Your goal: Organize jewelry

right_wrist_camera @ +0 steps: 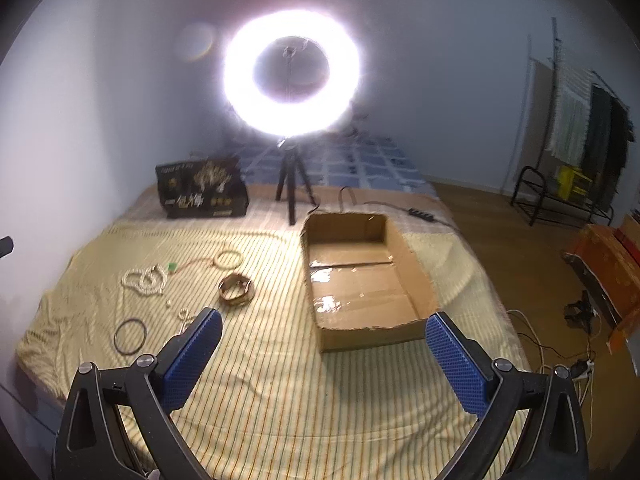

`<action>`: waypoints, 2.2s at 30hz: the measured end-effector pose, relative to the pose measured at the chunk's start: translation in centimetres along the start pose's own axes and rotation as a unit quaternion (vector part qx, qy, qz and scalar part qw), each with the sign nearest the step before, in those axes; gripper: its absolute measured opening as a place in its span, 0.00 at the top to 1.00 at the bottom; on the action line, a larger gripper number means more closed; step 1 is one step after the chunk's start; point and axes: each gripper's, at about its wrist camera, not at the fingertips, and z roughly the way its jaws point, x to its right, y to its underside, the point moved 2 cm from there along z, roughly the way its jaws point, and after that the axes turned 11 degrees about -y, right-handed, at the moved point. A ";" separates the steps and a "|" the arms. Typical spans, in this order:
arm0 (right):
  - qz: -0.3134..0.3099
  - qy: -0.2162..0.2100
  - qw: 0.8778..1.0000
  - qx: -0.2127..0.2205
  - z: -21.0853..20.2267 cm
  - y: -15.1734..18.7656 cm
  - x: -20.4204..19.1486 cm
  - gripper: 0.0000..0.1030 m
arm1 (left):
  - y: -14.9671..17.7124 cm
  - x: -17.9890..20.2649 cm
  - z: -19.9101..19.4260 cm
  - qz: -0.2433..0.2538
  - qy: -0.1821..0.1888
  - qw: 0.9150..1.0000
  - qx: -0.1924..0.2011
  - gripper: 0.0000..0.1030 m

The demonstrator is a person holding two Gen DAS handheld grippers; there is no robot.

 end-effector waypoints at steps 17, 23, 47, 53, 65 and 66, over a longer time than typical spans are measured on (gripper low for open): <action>-0.051 -0.068 0.992 -0.090 9.1 0.6 -3.3 0.00 | 1.1 2.4 10.5 -0.012 0.073 0.991 -0.111 0.18; -0.087 -0.087 0.985 -0.119 12.5 0.9 -5.0 0.02 | 0.6 3.1 15.6 -0.025 0.082 0.985 -0.151 0.35; -0.118 -0.139 0.967 -0.177 19.9 3.1 -8.9 0.17 | 3.0 9.3 28.4 0.017 0.073 0.970 -0.230 0.51; -0.125 -0.153 0.963 -0.183 20.8 3.7 -9.9 0.17 | 3.3 10.6 29.1 0.061 0.041 0.976 -0.205 0.51; -0.123 -0.191 0.953 -0.200 23.0 5.7 -11.6 0.09 | 3.0 11.1 29.1 0.055 0.014 0.985 -0.166 0.84; -0.130 -0.186 0.952 -0.204 23.4 6.1 -11.8 0.09 | 2.9 10.9 29.2 0.050 0.018 0.984 -0.169 0.86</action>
